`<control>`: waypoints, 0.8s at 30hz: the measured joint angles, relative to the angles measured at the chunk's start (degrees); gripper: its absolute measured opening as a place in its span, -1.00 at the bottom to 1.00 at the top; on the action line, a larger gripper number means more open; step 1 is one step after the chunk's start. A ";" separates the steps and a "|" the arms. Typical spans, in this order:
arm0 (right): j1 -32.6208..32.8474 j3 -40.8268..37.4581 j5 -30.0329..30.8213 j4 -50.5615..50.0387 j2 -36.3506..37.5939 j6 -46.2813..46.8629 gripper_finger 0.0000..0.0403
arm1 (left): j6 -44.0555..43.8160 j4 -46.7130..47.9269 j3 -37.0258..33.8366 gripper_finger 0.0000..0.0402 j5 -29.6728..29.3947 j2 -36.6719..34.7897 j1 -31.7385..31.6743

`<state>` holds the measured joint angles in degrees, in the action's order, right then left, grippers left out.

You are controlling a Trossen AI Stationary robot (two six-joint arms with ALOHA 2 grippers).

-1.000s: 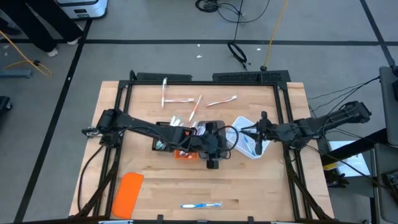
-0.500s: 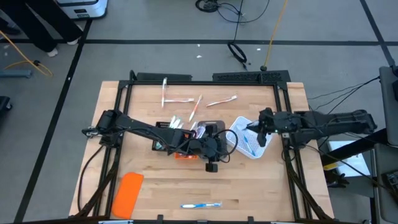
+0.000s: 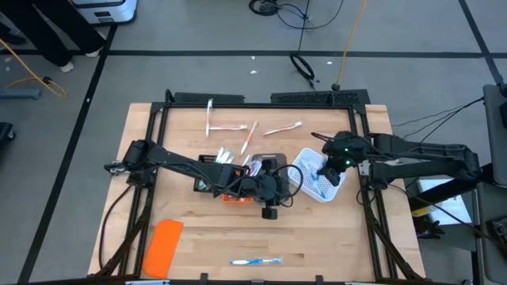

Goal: Pick & Place Toothbrushes
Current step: Put the blue toothbrush into the white bin

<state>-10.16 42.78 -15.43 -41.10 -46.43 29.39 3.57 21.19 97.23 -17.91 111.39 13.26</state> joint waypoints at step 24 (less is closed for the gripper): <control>-6.49 0.00 -12.76 -7.85 -10.89 -4.99 -0.81 | 0.07 0.15 0.00 -0.19 0.00 0.00 0.00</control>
<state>-16.64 42.78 -28.20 -48.96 -57.32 24.41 3.64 21.34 97.23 -17.91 111.39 13.26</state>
